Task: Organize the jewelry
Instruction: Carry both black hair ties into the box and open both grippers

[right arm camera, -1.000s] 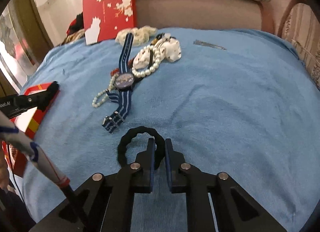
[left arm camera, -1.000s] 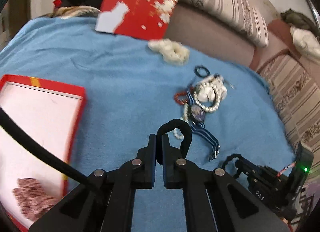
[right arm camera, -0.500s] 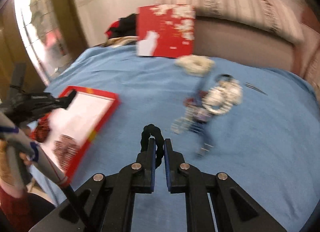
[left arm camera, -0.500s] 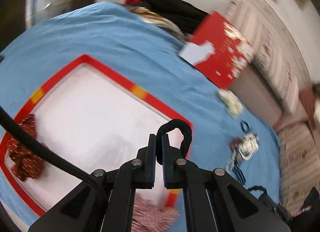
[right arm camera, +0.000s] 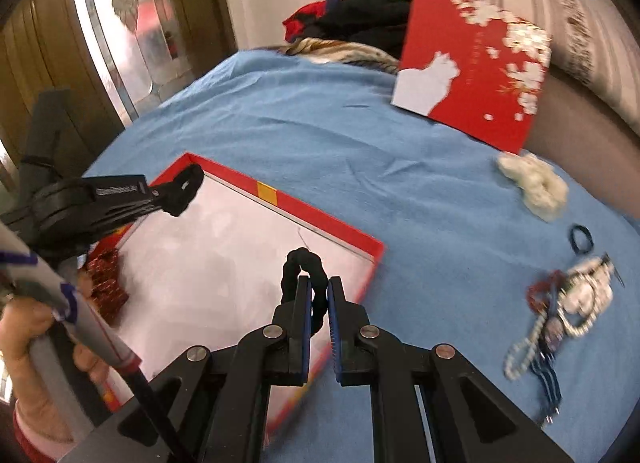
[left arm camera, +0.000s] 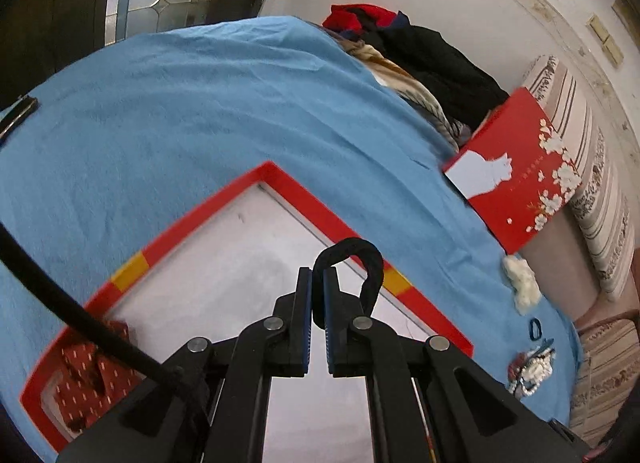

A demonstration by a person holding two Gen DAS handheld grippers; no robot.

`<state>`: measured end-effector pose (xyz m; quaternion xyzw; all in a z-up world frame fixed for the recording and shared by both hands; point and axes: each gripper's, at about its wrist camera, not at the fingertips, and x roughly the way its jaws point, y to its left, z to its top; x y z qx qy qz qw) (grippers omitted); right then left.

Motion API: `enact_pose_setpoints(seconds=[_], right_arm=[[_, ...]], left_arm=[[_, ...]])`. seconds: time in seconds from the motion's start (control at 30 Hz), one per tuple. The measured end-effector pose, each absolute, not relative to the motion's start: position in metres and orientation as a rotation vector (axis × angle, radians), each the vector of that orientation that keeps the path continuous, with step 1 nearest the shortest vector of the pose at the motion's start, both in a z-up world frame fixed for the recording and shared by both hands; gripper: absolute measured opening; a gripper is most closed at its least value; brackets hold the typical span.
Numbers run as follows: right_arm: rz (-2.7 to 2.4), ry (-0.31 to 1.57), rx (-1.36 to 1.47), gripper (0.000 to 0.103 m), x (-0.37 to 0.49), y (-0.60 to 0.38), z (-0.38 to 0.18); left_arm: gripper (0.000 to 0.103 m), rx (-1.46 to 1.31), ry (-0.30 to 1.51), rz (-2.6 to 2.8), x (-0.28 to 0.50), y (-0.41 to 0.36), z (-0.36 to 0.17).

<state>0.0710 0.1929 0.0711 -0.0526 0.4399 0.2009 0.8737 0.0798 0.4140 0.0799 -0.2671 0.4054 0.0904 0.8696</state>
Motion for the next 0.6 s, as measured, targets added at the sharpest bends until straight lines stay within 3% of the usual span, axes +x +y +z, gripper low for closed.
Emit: enact_pose_setpoints(seconds=[0.3, 0.33, 0.43, 0.5, 0.6], right_arm=[[0.399, 0.950, -0.153, 0.010, 0.101, 0.215, 0.049], [0.396, 0.952, -0.148, 0.016, 0.102, 0.214, 0.049], [0.388, 0.941, -0.126, 0.045, 0.101, 0.209, 0.055], [0.379, 0.926, -0.124, 0.049, 0.098, 0.206, 0.060], [0.372, 0.914, -0.121, 0.049, 0.091, 0.196, 0.070]], left_arm=[[0.005, -0.562, 0.877, 0.171, 0.090, 0.416, 0.069], [0.007, -0.564, 0.871, 0.172, 0.089, 0.416, 0.070], [0.027, -0.562, 0.851, 0.178, 0.084, 0.416, 0.075], [0.037, -0.561, 0.832, 0.187, 0.079, 0.415, 0.080], [0.038, -0.556, 0.822, 0.186, 0.074, 0.413, 0.087]])
